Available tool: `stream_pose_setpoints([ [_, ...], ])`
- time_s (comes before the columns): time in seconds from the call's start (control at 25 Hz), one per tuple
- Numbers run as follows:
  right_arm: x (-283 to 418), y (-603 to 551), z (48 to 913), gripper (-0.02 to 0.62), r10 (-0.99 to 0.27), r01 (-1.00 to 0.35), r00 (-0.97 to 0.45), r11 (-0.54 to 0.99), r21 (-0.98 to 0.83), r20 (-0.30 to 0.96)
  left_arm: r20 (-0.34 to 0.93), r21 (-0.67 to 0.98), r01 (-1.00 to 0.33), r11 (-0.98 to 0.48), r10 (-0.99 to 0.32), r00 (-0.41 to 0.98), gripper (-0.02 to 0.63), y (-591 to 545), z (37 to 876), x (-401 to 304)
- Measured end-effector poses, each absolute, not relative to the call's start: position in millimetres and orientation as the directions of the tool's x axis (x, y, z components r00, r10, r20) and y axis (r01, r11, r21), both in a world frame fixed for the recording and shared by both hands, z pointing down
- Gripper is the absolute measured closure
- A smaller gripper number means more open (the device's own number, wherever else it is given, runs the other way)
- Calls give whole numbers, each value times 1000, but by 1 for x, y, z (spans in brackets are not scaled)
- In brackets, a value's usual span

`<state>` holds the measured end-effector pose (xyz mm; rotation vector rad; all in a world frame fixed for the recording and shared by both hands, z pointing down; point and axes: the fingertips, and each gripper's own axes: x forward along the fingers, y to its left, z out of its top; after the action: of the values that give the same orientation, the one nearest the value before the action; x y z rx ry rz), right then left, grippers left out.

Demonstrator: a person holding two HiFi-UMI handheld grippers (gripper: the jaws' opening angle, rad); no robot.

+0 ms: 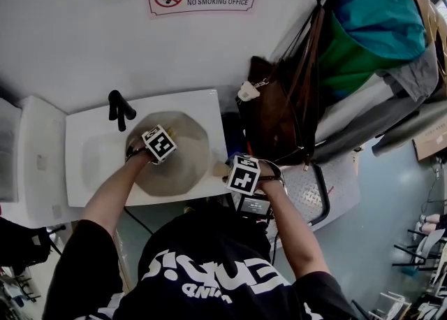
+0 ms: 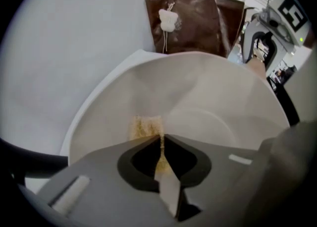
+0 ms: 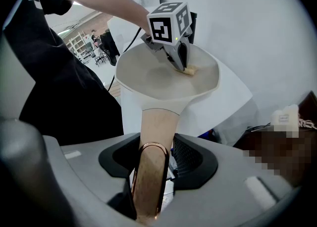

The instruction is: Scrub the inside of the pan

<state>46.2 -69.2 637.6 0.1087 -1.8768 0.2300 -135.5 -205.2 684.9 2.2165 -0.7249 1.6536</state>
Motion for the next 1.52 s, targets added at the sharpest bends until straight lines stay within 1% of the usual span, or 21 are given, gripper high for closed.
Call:
stream_pose_setpoints([
  [0.24,46,-69,637,397,42,-191,-324,976,-108,945,985,-39,-504,-863,-117,124,584,-177,695,-168],
  [0.44,46,-70,637,397,39,-191,-325,976,-106,945,995,21,-480,-877,-27,92,584,-149,697,-178],
  [0.56,45,-70,637,397,36,-192,-325,976,-103,945,997,71,-491,-868,49,57,584,-128,698,-188],
  [0.8,45,-70,637,397,38,-191,-325,976,-105,945,977,214,-477,-853,173,128,584,-91,693,-172],
  [1.08,46,-69,637,397,38,-195,-325,975,-106,945,922,379,-452,-808,292,253,584,-59,694,-138],
  [1.32,45,-69,637,397,41,-196,-329,974,-110,944,887,444,-418,-793,323,330,584,-50,693,-107],
  [1.52,45,-69,637,397,46,-196,-332,974,-117,942,865,463,-421,-780,292,409,583,-59,693,-82],
])
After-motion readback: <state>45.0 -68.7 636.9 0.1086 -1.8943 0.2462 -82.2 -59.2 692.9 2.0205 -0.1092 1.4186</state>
